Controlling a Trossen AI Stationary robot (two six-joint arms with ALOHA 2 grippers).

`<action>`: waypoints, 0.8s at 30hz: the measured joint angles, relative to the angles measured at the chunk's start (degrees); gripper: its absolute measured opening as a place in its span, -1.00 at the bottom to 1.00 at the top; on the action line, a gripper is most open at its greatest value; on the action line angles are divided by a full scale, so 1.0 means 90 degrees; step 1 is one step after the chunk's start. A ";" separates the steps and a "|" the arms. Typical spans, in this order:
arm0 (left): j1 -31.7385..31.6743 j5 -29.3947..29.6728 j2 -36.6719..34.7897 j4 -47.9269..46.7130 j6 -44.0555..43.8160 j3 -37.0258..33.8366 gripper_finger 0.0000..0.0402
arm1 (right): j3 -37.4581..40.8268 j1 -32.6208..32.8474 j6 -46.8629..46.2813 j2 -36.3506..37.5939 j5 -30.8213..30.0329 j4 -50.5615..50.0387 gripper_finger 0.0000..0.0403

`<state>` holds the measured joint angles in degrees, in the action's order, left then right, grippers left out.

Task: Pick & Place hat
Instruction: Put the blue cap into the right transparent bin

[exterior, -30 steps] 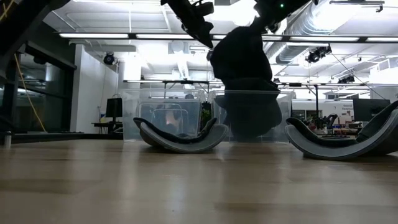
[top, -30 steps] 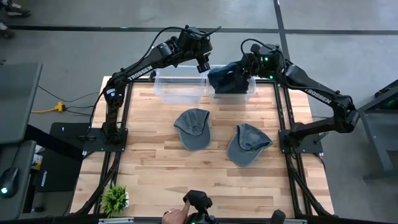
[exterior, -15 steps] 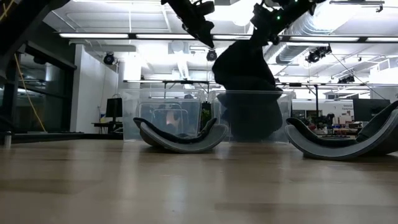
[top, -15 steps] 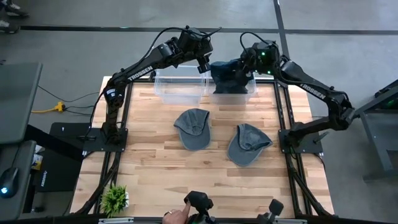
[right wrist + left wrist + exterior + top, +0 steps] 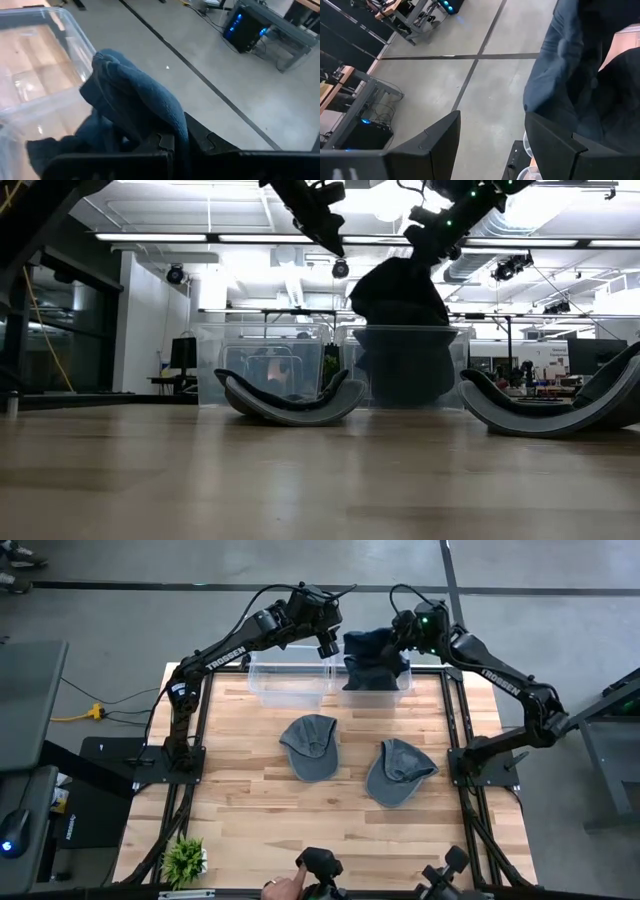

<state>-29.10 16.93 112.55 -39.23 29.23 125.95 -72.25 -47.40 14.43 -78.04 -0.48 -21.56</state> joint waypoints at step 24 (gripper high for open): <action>0.0126 0.0017 0.0002 -0.0048 0.0032 0.0000 0.09 | -0.0007 -0.0167 0.0547 -0.1400 -0.1204 -0.0018 -0.99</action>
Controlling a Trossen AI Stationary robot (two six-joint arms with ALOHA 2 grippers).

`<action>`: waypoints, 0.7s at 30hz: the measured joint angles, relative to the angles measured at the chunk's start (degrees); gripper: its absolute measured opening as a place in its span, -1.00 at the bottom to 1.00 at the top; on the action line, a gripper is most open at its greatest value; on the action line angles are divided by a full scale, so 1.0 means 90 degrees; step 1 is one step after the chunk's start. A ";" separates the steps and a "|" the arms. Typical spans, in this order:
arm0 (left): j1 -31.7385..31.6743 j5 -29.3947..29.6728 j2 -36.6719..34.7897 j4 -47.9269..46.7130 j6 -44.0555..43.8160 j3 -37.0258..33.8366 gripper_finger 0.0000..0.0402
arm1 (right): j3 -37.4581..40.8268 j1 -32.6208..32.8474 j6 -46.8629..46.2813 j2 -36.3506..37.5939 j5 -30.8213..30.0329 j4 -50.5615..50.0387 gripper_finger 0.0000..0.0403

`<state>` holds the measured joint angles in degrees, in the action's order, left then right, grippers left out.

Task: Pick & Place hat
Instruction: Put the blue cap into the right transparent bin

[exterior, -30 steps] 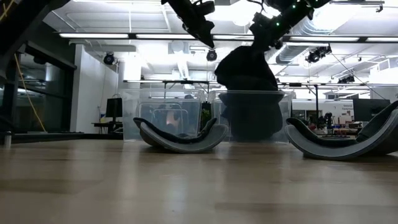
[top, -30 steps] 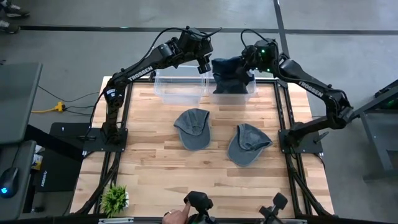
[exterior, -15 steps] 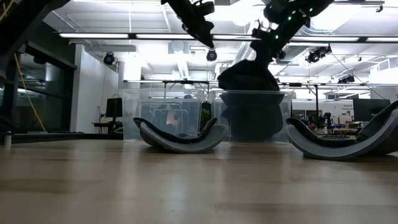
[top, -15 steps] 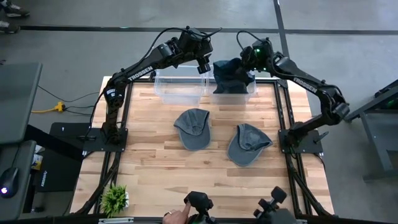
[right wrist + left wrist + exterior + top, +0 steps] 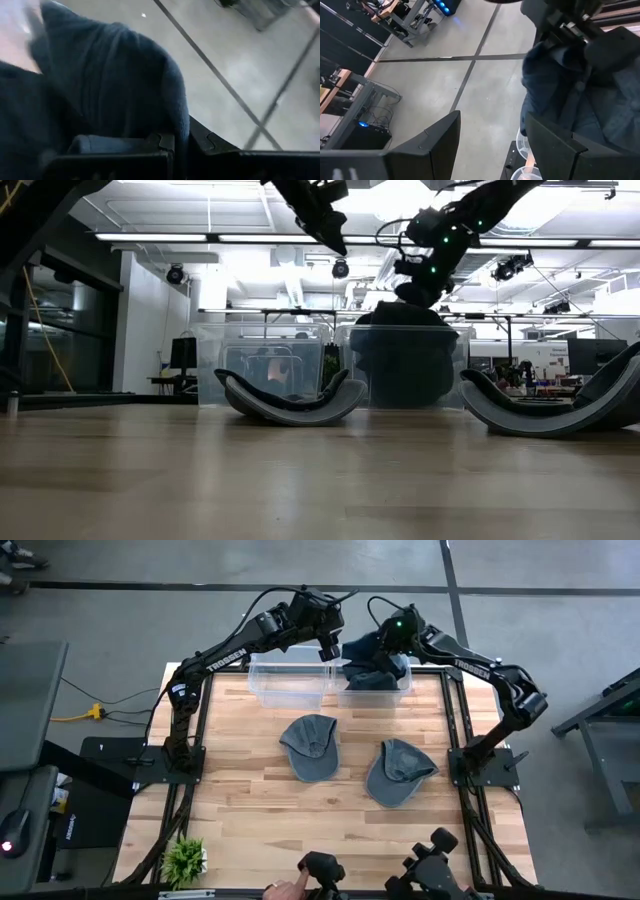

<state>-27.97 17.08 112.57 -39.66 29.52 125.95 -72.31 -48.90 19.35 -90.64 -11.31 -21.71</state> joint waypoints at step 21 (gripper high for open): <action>0.0000 0.0403 0.0000 -0.0597 0.0041 0.0000 0.09 | 0.0000 -0.0112 0.0558 -0.0095 0.1520 -0.1128 -0.99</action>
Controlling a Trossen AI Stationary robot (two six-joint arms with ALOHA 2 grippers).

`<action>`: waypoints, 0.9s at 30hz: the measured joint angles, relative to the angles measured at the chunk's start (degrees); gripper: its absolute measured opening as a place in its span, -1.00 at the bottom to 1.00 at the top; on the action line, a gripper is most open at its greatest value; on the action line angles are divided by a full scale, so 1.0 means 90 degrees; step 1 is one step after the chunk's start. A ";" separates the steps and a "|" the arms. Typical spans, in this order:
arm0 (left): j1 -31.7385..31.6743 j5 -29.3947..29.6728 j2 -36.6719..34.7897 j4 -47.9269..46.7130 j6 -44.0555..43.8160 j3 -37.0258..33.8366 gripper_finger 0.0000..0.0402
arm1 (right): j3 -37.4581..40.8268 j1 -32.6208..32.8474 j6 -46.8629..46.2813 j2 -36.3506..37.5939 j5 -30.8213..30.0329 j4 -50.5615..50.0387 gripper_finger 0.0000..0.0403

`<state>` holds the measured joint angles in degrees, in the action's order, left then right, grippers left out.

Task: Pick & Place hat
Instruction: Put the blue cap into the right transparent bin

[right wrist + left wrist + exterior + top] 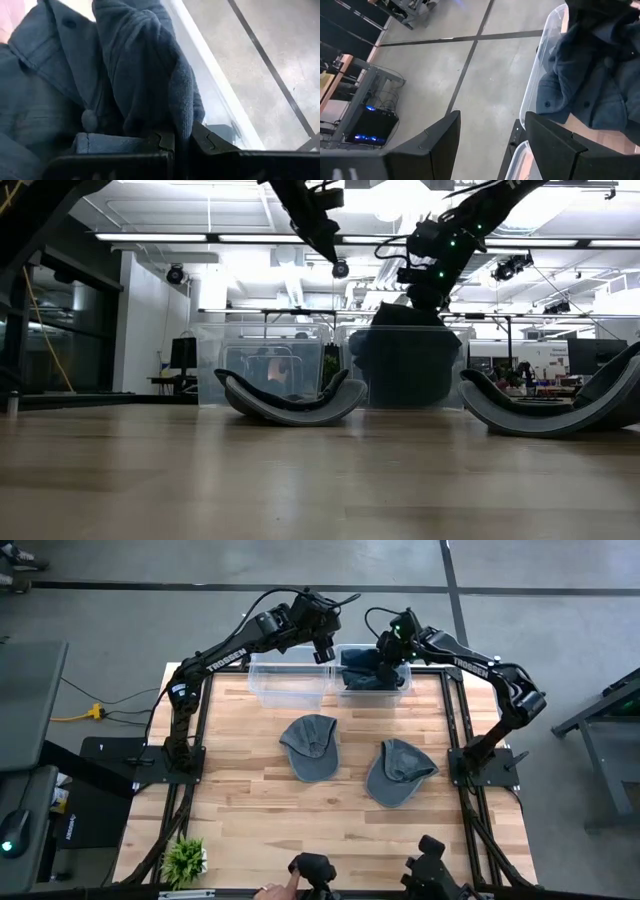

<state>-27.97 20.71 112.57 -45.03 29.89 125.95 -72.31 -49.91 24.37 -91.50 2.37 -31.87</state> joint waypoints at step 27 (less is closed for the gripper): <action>0.0323 0.0330 -0.0223 -0.0042 0.0162 0.0010 0.09 | 0.0007 0.0232 0.0323 -0.0251 -0.0868 -0.0045 -0.99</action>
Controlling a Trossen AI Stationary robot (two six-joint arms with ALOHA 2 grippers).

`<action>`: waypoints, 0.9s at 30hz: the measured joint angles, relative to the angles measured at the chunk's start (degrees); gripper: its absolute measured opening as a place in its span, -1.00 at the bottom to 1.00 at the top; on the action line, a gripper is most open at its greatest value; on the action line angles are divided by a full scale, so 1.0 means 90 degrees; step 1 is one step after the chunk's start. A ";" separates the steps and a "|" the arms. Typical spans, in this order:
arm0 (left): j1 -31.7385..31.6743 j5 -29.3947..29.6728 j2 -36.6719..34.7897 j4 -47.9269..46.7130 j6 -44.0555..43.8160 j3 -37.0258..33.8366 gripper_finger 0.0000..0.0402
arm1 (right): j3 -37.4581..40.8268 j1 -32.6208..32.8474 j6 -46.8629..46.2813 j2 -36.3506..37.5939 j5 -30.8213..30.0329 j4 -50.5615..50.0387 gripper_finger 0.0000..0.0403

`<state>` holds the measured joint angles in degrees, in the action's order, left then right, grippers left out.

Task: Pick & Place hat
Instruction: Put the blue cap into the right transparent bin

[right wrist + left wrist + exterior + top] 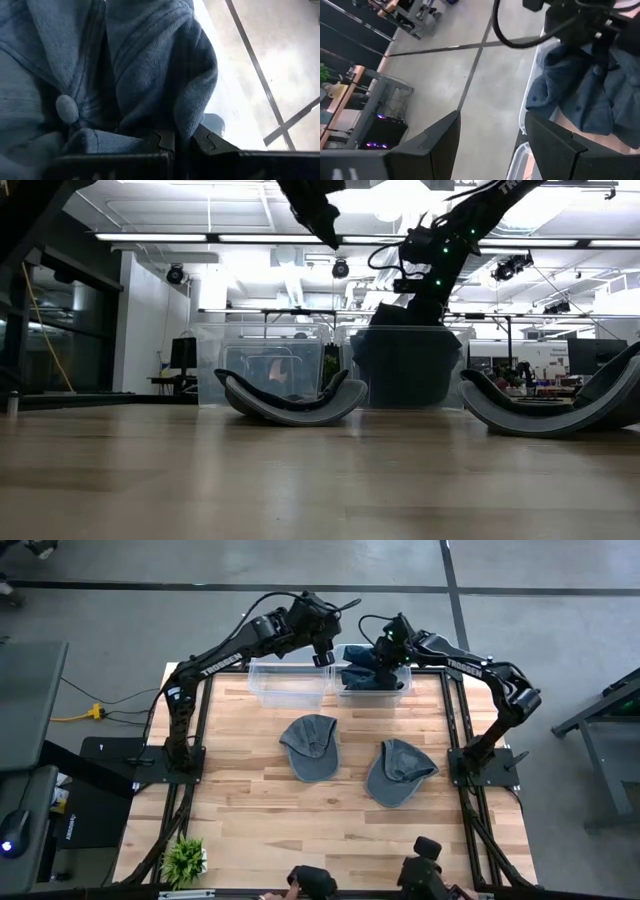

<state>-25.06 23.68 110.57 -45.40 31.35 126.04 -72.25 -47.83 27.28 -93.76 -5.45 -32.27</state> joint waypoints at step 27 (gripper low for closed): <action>-0.0002 0.0156 0.0019 -0.0310 -0.0011 -0.0010 0.09 | 0.0002 0.0336 -0.0172 0.0342 -0.0045 -0.0189 -0.21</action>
<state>-25.08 25.09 110.74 -48.19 31.24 125.95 -72.23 -44.80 25.74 -90.67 -5.85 -33.97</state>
